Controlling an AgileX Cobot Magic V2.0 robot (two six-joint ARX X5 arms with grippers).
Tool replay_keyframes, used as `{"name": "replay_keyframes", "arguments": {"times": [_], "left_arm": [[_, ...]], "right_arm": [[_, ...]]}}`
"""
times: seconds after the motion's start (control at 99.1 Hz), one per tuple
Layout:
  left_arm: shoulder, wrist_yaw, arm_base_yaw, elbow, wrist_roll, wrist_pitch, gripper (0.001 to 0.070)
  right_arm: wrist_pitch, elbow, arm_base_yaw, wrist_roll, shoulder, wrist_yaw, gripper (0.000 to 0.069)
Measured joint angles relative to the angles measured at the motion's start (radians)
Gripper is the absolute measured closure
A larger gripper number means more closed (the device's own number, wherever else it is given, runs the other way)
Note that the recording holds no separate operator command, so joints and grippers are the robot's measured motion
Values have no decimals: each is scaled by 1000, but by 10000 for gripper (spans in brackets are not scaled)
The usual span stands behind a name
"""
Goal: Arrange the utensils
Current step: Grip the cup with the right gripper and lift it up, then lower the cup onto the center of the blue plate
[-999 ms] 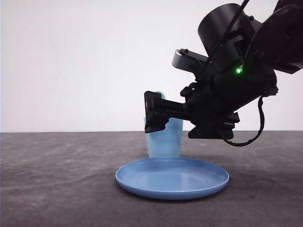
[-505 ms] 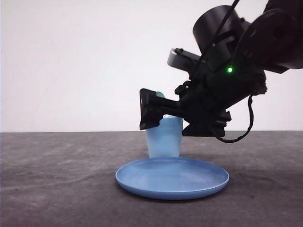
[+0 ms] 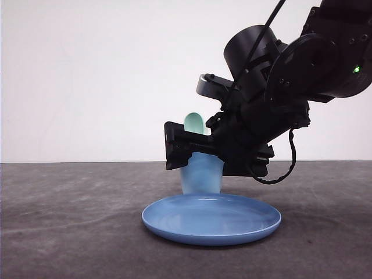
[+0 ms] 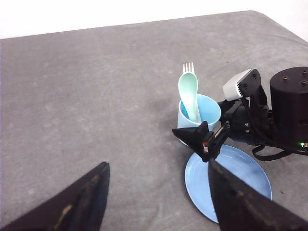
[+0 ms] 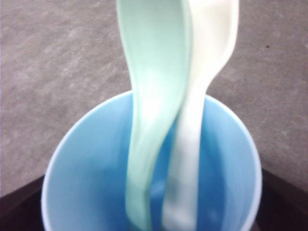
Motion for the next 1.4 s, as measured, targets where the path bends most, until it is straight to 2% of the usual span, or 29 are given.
{"name": "replay_keyframes", "arguments": {"times": [0.101, 0.161, 0.394, 0.575, 0.868, 0.999, 1.191, 1.403], "left_arm": [[0, 0, 0, 0, 0, 0, 318], [0, 0, 0, 0, 0, 0, 318], [0, 0, 0, 0, 0, 0, 318], [0, 0, 0, 0, 0, -1, 318], [0, 0, 0, 0, 0, -2, 318], [0, 0, 0, 0, 0, -2, 318], [0, 0, 0, 0, 0, -2, 318], [0, 0, 0, 0, 0, -5, 318]], "right_arm": [[0, 0, 0, -7, 0, 1, 192], [0, 0, 0, -11, 0, 3, 226], [-22, 0, 0, -23, -22, 3, 228], [-97, 0, 4, -70, -185, 2, 228], [-417, 0, 49, -180, -535, 1, 228], [-512, 0, 88, -200, -652, 1, 228], [-597, -7, 140, -206, -658, 2, 228], [-496, -111, 195, -196, -621, 53, 229]]}}
